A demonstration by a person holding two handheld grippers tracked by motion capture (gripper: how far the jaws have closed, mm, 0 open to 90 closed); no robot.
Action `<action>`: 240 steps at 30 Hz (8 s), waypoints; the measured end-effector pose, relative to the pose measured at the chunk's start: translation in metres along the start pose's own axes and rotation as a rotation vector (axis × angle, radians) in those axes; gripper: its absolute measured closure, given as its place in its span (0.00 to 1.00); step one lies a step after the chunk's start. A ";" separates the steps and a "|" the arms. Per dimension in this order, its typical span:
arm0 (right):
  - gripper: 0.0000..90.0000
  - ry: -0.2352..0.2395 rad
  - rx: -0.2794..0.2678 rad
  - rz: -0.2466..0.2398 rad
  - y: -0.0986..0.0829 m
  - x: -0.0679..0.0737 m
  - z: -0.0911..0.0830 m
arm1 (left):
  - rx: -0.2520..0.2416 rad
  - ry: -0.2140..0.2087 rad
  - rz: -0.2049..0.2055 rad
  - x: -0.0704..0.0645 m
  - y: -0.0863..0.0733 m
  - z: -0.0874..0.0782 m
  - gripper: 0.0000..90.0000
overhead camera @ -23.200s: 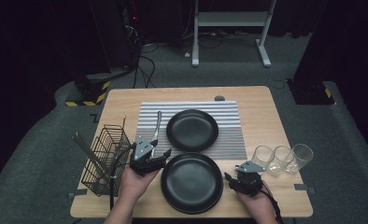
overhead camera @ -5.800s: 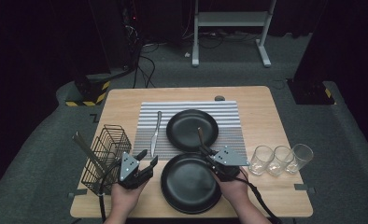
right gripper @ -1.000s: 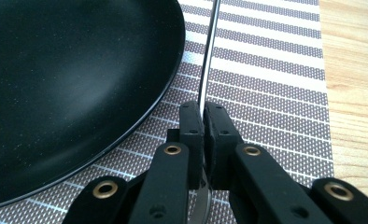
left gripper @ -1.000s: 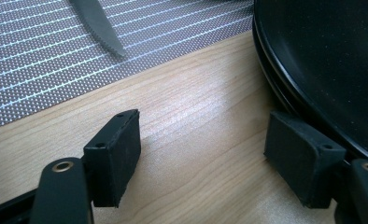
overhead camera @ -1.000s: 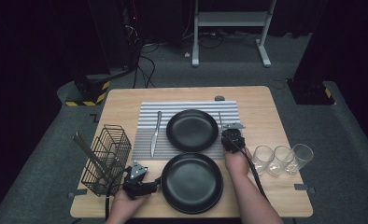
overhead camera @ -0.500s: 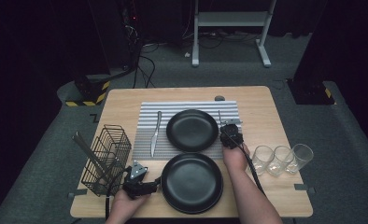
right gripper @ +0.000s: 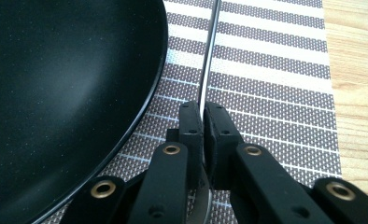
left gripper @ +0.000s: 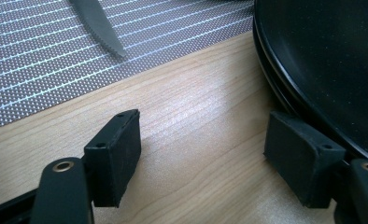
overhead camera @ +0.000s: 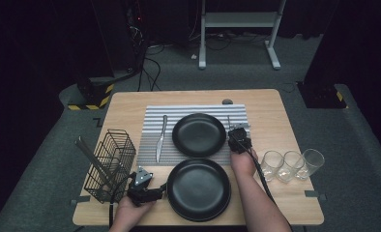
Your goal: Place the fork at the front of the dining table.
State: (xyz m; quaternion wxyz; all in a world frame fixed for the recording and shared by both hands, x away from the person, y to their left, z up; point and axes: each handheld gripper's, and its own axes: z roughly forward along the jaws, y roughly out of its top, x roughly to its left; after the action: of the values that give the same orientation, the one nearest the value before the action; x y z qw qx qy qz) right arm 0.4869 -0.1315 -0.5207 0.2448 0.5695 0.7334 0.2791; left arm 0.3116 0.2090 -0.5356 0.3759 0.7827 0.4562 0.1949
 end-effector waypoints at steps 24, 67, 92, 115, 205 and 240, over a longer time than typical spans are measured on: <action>0.78 0.025 -0.055 -0.018 -0.002 0.008 -0.022 | 0.000 0.000 0.000 0.000 0.000 0.000 0.31; 0.92 0.057 -0.052 -0.066 -0.029 0.014 -0.050 | 0.000 -0.002 -0.001 0.000 0.000 0.000 0.31; 0.76 0.024 -0.038 0.004 -0.034 0.002 -0.045 | 0.000 -0.002 -0.001 0.000 0.000 0.000 0.31; 0.66 0.017 -0.023 0.044 -0.036 0.004 -0.044 | 0.000 -0.002 -0.001 0.000 0.000 0.000 0.31; 0.71 0.015 0.001 0.027 -0.040 0.006 -0.039 | 0.000 -0.002 -0.001 0.000 0.000 0.000 0.31; 0.66 0.063 -0.007 0.049 -0.050 0.011 -0.050 | -0.002 -0.002 0.000 0.000 0.000 0.000 0.31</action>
State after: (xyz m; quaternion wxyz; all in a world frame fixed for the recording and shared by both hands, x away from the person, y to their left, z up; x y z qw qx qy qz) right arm 0.4160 -0.1373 -0.5193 0.2168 0.5775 0.7255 0.3052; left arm 0.3121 0.2089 -0.5356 0.3770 0.7826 0.4556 0.1945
